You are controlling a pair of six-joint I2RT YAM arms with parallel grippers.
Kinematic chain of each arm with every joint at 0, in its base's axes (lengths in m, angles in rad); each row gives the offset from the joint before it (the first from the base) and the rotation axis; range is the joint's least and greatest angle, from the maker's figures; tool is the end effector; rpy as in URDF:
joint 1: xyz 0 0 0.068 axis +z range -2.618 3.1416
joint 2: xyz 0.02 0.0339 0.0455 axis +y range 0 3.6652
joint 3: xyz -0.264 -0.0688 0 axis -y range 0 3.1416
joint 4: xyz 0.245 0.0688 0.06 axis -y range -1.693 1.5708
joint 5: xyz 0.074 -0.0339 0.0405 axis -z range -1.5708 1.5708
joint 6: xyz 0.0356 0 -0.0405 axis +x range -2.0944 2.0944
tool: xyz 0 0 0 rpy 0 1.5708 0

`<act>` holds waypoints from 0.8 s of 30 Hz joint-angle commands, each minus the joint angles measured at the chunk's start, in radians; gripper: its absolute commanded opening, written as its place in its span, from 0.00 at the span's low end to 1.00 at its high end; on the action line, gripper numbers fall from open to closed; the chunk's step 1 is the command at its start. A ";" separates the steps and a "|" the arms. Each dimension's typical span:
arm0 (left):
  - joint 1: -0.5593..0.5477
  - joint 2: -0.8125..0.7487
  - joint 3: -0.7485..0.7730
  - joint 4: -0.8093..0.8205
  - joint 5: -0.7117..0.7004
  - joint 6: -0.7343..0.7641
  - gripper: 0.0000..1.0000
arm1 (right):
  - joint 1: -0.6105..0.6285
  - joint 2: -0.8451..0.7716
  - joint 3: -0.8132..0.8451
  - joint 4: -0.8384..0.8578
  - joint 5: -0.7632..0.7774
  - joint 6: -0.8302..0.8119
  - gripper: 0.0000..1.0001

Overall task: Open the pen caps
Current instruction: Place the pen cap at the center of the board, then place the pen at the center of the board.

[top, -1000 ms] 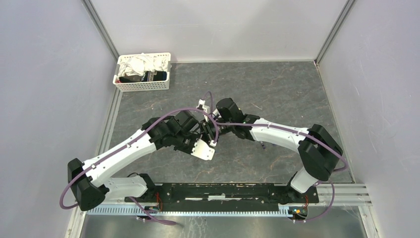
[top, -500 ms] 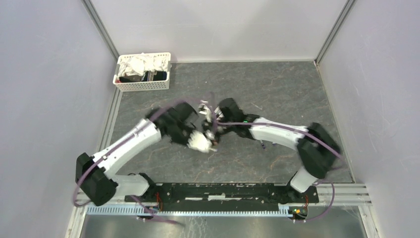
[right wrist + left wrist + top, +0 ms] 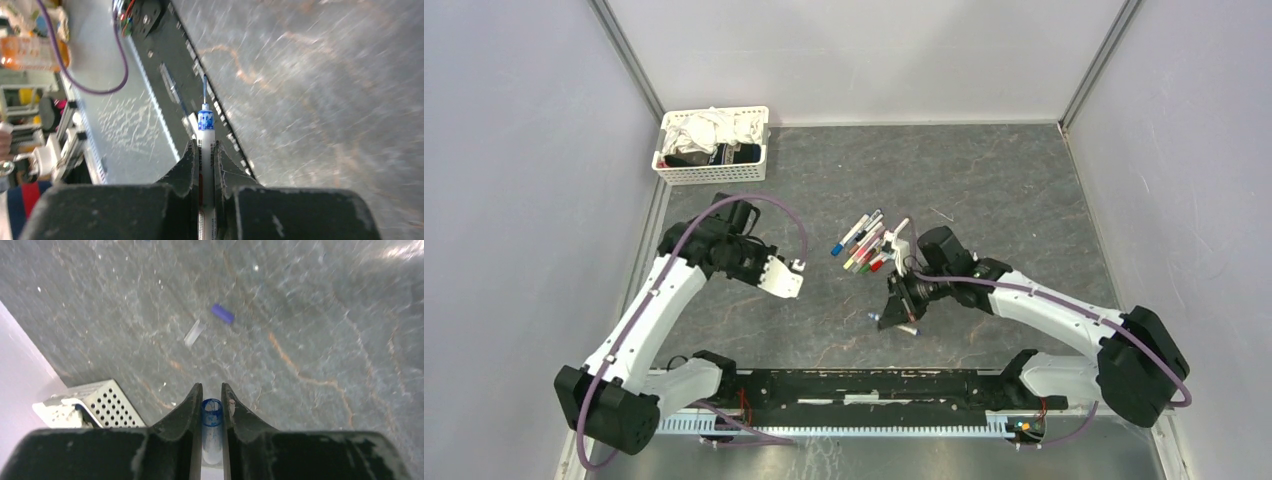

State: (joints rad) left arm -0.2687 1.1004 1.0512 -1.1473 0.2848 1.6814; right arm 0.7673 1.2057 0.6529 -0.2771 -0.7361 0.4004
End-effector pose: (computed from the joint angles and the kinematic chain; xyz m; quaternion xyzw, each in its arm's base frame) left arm 0.1782 -0.0594 0.2960 0.8199 0.5239 0.0135 0.2306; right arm 0.1515 0.1793 0.2085 -0.2867 0.8314 0.4660 0.0970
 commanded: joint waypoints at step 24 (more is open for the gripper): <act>-0.124 0.669 0.080 0.527 -0.226 -0.676 0.12 | -0.405 0.080 -0.021 0.146 0.923 -0.125 0.11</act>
State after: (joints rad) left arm -0.3897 1.7523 1.1213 -0.7235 0.1257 1.0908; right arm 0.3656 1.2591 0.6365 -0.2497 0.1135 0.2806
